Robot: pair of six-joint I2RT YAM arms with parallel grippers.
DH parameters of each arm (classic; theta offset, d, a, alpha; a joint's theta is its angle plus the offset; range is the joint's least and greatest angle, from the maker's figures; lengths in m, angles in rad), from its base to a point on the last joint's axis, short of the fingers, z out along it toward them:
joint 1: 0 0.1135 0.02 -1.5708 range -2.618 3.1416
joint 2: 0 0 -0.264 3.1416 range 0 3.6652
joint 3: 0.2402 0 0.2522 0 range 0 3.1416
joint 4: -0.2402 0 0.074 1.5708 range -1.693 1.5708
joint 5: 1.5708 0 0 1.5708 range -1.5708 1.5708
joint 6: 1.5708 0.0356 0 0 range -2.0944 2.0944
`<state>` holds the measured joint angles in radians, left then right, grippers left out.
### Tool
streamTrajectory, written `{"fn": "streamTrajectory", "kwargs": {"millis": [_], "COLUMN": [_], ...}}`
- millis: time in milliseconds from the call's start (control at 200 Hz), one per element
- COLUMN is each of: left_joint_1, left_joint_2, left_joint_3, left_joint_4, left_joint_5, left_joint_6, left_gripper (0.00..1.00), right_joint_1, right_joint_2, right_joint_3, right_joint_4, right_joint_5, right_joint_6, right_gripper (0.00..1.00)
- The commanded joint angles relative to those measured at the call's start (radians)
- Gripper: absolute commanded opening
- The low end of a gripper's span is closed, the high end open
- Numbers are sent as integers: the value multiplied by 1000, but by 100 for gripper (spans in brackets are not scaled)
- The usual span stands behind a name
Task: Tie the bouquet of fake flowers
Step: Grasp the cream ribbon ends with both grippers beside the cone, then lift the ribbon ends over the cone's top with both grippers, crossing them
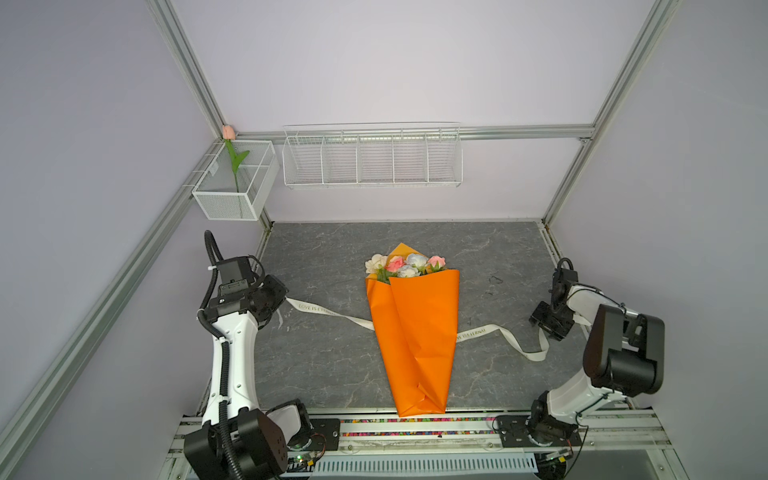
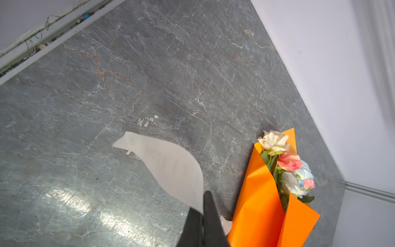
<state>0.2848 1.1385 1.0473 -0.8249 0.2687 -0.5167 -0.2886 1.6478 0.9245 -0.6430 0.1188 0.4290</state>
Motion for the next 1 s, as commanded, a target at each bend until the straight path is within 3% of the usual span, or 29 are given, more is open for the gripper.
{"fn": "streamTrajectory", "kwargs": {"millis": [0, 25, 65, 105, 200, 305, 370, 430, 595, 660, 820, 995], "left_joint_1": [-5, -5, -5, -6, -5, -5, -5, -5, -7, -103, -444, -734], "left_joint_2": [-26, -32, -41, -51, -86, -112, -149, -175, -219, -219, -169, -67], "left_joint_3": [-7, -1, 11, 34, 68, 126, 128, 118, 30, 14, 46, 144], "left_joint_4": [-112, -131, -160, -194, -214, -290, -280, -255, -156, -133, -56, 46], "left_joint_5": [-42, -70, -111, -160, -232, -404, -431, -379, 32, 95, 15, 15], "left_joint_6": [74, 75, 86, 84, 91, 45, 61, 84, 149, 151, 138, 97], "left_gripper": [0, 0, 0, 0, 0, 0, 0, 0, 0, 0, 0, 0], "right_joint_1": [-5, -4, -3, -4, -5, -5, -4, -4, 7, 27, 152, 339], "right_joint_2": [47, 52, 55, 49, 41, 27, 10, -18, -186, -286, -500, -559], "right_joint_3": [-4, -1, 4, 3, 7, 7, 4, -2, -18, -23, -21, 27], "right_joint_4": [59, 55, 54, 59, 58, 66, 71, 84, 109, 113, 123, 96], "right_joint_5": [-33, -27, -35, -33, -26, -46, -60, -89, -179, -226, -351, -554], "right_joint_6": [-39, -38, -39, -39, -36, -40, -42, -48, -61, -63, -112, -117], "right_gripper": [45, 44, 26, 16, 14, 13, 11, 8, 6, 6, 6, 6]}}
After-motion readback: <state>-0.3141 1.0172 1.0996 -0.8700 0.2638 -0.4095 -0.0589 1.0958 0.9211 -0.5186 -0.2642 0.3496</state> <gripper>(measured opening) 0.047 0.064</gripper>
